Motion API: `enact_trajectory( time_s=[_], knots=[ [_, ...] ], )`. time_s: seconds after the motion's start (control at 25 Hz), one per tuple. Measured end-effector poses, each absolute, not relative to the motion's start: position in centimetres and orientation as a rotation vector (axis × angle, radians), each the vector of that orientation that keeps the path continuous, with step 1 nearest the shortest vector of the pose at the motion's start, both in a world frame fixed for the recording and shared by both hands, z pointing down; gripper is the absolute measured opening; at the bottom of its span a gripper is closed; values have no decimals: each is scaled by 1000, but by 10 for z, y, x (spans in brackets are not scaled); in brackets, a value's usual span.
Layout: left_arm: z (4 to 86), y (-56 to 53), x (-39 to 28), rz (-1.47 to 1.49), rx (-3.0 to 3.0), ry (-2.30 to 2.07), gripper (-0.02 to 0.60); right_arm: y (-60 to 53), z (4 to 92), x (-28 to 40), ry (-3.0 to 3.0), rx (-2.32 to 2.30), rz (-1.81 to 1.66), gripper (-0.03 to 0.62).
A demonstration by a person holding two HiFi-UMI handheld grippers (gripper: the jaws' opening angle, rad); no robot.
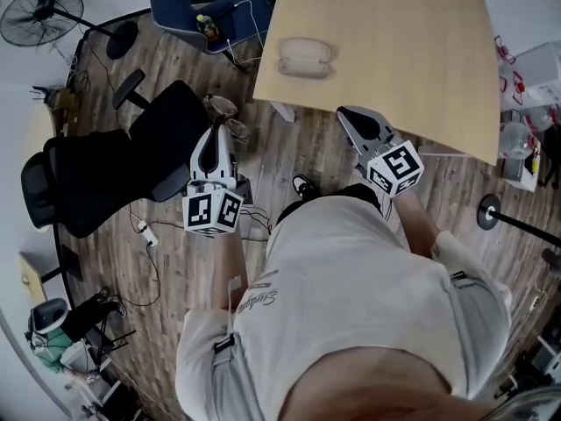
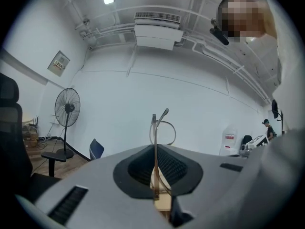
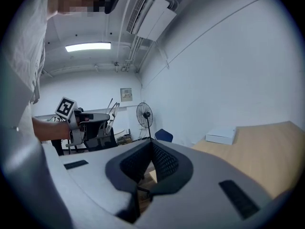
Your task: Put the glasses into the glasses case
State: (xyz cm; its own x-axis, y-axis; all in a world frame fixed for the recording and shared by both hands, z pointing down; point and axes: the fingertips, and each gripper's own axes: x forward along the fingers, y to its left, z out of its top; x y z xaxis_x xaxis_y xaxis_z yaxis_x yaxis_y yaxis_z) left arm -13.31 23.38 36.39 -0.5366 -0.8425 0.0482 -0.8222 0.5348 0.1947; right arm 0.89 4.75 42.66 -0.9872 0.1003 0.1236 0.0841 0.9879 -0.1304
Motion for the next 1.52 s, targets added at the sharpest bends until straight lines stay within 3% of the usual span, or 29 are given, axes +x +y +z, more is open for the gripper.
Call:
enact_trajectory(
  time_s=[0.52, 1.2, 1.52],
  knots=[
    [404, 224, -197, -302, 1472, -2512, 26, 50, 431, -43, -2934, -58, 102, -6],
    [402, 98, -300, -117, 1485, -2486, 26, -65, 465, -165, -2953, -109, 252, -6],
    [398, 33, -322, -49, 1549, -2445, 26, -115, 471, -186, -2962, -64, 293, -6]
  ],
)
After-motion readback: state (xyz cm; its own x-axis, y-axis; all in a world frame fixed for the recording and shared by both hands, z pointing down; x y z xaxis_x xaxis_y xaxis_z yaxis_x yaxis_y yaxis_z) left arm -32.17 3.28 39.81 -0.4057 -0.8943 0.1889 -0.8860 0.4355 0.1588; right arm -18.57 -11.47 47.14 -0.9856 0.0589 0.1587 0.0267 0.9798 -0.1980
